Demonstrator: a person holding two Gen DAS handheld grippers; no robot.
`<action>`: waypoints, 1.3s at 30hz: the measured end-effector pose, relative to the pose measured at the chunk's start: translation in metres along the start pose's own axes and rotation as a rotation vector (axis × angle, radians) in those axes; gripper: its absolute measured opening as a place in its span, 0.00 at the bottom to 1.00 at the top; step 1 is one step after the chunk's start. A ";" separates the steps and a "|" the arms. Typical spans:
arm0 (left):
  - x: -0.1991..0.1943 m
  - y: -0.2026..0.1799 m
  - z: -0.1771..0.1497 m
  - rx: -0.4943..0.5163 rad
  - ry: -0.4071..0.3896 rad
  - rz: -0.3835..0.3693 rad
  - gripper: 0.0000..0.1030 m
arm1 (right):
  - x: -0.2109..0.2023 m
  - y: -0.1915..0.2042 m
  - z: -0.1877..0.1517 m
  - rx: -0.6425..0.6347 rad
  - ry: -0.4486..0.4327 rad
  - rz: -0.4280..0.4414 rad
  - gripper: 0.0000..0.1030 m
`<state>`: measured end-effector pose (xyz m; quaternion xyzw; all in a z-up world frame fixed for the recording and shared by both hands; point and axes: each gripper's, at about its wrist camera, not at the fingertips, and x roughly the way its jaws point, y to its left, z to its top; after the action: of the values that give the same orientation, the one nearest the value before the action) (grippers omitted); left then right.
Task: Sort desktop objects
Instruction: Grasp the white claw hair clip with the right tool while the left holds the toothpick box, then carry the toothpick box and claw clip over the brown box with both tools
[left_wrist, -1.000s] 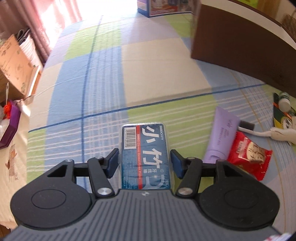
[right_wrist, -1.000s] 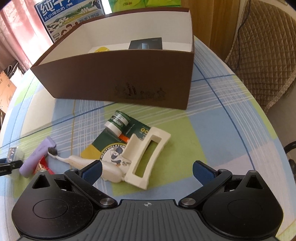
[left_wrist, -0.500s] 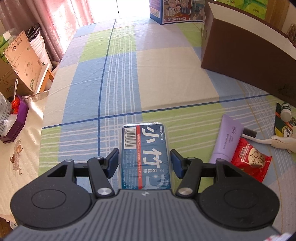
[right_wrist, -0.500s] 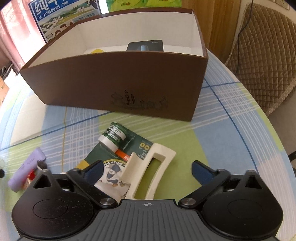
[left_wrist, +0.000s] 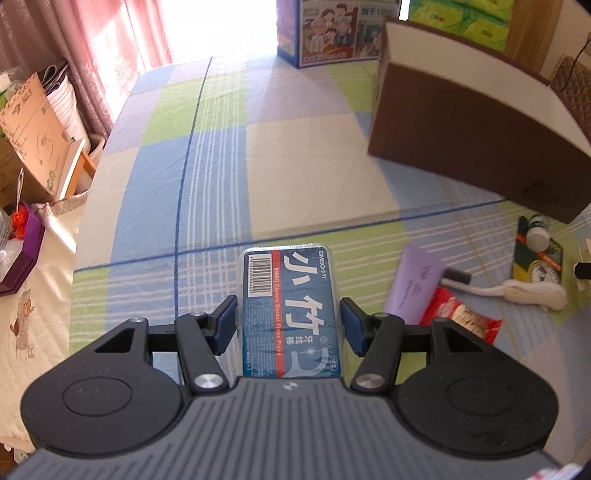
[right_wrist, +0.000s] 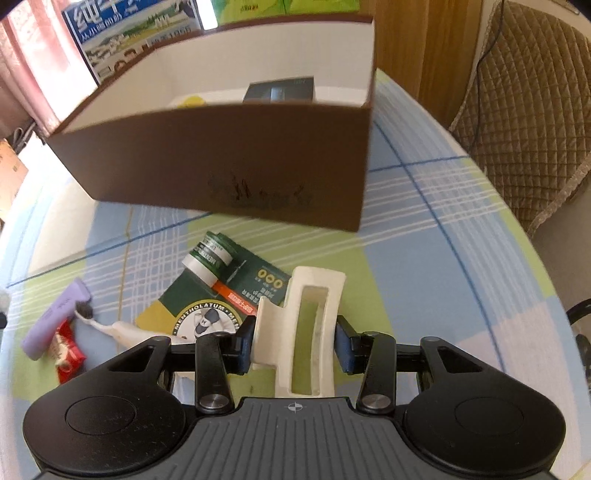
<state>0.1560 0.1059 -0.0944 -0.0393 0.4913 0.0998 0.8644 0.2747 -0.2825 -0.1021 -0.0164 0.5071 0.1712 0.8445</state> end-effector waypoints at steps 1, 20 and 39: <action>-0.003 -0.002 0.003 0.005 -0.008 -0.007 0.53 | -0.006 -0.002 0.001 -0.006 -0.008 0.003 0.39; -0.045 -0.082 0.143 0.269 -0.237 -0.182 0.53 | -0.081 -0.010 0.123 -0.159 -0.235 0.115 0.39; 0.075 -0.196 0.263 0.435 -0.140 -0.176 0.53 | 0.058 -0.026 0.246 -0.239 -0.017 -0.014 0.39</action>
<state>0.4562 -0.0321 -0.0288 0.1123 0.4346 -0.0817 0.8898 0.5171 -0.2413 -0.0364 -0.1190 0.4760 0.2244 0.8420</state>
